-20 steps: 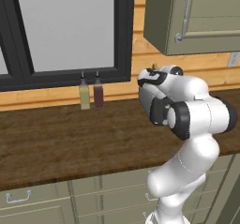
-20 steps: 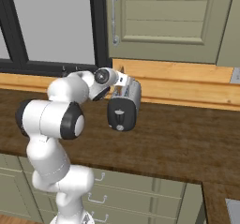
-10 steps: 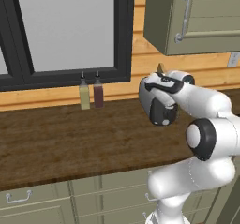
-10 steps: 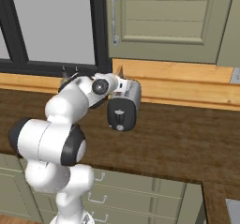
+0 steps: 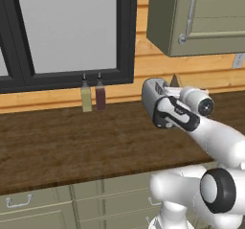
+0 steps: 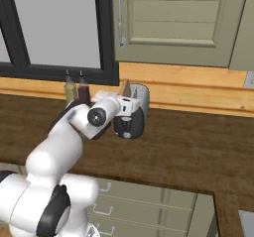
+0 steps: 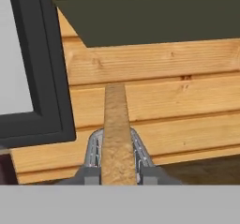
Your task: Start the toaster. Once the lever pops up, take the bread to the plate on the dining counter.
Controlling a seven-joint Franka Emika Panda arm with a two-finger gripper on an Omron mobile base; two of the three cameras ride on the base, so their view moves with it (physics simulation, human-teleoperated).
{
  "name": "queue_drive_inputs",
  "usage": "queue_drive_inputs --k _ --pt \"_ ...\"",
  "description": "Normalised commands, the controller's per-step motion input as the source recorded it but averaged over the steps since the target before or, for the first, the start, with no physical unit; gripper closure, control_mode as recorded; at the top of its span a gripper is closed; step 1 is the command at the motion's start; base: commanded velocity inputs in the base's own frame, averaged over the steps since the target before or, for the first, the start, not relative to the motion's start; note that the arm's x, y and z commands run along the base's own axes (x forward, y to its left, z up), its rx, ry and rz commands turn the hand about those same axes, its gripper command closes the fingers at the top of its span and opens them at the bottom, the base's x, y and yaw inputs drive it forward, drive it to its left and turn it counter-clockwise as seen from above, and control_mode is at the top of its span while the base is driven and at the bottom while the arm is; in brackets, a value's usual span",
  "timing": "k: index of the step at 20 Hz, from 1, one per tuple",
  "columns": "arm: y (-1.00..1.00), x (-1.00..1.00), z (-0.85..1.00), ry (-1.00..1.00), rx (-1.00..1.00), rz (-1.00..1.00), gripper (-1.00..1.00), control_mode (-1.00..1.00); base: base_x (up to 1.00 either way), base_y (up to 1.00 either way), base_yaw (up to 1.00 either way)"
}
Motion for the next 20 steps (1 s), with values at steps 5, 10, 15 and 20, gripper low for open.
queue_drive_inputs --k 5,10,15,20 --pt "0.00 -0.92 1.00 0.28 0.01 -0.05 1.00 -1.00 0.00 0.00 0.00" --pt "0.00 -0.63 1.00 0.44 0.07 -0.03 1.00 -1.00 0.00 0.00 0.00" --pt "0.00 -0.90 0.42 0.19 0.03 -0.05 1.00 -1.00 0.00 0.00 0.00" --pt "0.12 -0.84 0.00 0.04 0.00 -0.01 1.00 -1.00 0.00 0.00 0.00"
